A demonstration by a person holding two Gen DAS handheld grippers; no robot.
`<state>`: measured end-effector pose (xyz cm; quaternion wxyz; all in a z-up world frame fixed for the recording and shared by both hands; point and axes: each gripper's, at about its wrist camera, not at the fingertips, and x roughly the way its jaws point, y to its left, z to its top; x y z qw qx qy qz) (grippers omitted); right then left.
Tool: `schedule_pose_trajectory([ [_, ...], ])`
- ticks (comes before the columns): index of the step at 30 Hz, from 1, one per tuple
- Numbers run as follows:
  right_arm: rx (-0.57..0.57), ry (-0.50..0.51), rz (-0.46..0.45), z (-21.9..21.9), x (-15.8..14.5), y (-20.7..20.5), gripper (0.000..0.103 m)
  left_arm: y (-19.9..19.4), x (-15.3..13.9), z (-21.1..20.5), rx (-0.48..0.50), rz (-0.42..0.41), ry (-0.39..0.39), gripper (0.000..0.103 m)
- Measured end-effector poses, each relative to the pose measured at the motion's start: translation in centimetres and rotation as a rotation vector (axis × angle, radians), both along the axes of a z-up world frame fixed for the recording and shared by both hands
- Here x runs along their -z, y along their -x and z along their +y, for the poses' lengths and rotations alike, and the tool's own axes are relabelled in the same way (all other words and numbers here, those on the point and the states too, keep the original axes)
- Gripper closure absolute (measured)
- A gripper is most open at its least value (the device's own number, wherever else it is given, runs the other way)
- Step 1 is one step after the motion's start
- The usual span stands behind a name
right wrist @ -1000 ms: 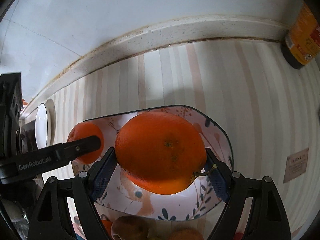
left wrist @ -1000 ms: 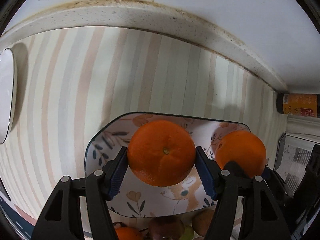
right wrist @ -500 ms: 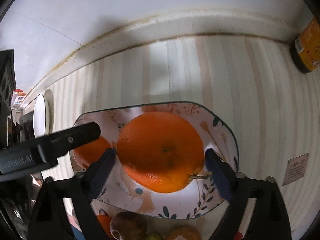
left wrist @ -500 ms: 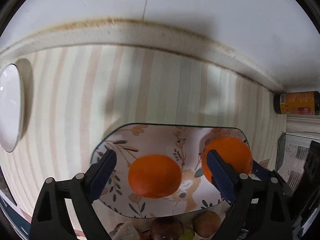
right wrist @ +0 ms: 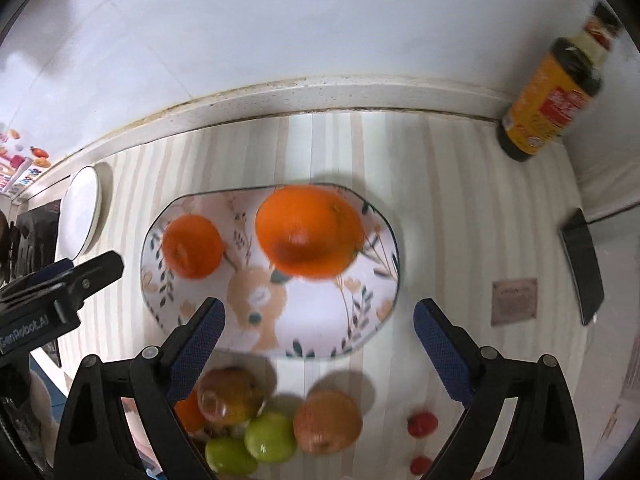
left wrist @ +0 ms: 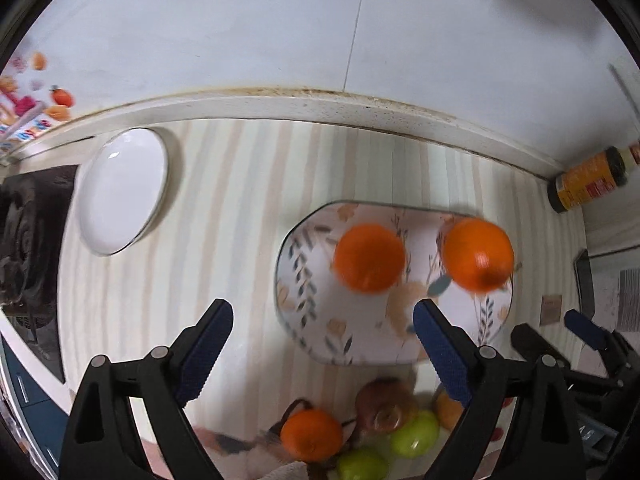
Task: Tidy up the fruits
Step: 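Lift both open tools away from the plate toward the fruit pile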
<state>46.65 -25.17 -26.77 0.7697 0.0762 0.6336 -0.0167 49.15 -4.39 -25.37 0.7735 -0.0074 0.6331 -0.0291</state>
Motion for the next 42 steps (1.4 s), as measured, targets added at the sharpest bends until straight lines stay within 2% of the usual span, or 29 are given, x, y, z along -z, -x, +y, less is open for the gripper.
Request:
schedule_pose_trajectory([
  [8,0.0,0.013,-0.094,1.5,-4.1,6.7,0.005,7.2,-4.3,0.8,0.02,-0.118,-0.016,0.011],
  [14,0.001,0.006,-0.142,2.3,-6.7,11.0,0.005,11.0,-6.6,0.7,0.05,-0.176,-0.025,0.011],
  [19,0.002,0.004,-0.175,2.5,-8.7,13.3,0.006,13.0,-8.4,0.7,0.064,-0.21,-0.031,0.011],
  [29,0.005,-0.03,-0.241,3.4,-12.6,16.4,0.005,15.7,-10.9,1.7,0.054,-0.234,0.023,0.011],
  [36,0.029,-0.095,-0.238,3.4,-12.8,17.0,0.005,16.5,-10.8,2.2,0.047,-0.214,0.055,0.01],
  [38,0.037,-0.104,-0.218,3.2,-11.9,16.7,0.005,16.2,-9.9,2.2,0.058,-0.204,0.035,0.0],
  [42,0.069,-0.14,-0.152,2.2,-8.5,16.1,0.004,15.7,-7.0,2.9,0.05,-0.157,0.002,0.0],
])
